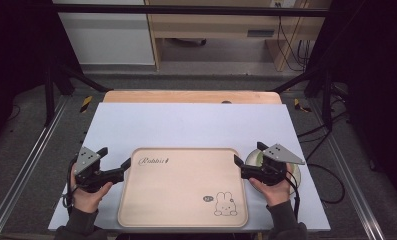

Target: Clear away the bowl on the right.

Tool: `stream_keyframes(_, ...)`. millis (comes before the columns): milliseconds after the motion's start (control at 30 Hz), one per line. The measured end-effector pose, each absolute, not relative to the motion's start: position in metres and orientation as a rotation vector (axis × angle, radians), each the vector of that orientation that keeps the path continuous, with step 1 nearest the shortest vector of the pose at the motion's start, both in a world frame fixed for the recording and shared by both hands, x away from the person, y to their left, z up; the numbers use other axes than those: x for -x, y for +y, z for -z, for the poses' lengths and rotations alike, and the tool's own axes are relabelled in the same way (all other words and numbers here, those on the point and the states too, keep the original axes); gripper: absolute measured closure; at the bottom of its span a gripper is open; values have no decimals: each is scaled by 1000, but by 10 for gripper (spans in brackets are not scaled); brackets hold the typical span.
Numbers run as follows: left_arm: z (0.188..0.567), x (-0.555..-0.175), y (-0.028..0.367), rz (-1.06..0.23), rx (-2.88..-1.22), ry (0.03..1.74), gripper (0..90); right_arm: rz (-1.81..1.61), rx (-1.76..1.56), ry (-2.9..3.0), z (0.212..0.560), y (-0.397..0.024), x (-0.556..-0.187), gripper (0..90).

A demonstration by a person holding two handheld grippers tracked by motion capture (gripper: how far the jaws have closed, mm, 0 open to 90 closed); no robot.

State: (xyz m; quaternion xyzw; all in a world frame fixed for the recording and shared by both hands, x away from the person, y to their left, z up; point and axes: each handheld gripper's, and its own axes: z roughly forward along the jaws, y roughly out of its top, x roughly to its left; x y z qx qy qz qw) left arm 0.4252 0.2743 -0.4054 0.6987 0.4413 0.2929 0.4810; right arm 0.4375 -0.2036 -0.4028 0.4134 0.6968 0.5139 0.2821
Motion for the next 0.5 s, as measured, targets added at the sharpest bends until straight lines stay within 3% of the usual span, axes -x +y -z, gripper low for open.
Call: stream_keyframes(500, 407, -425, 275, -721, -1715, 1085, 105, -1344, -1114, 1880, 404, -206, -437, 102)
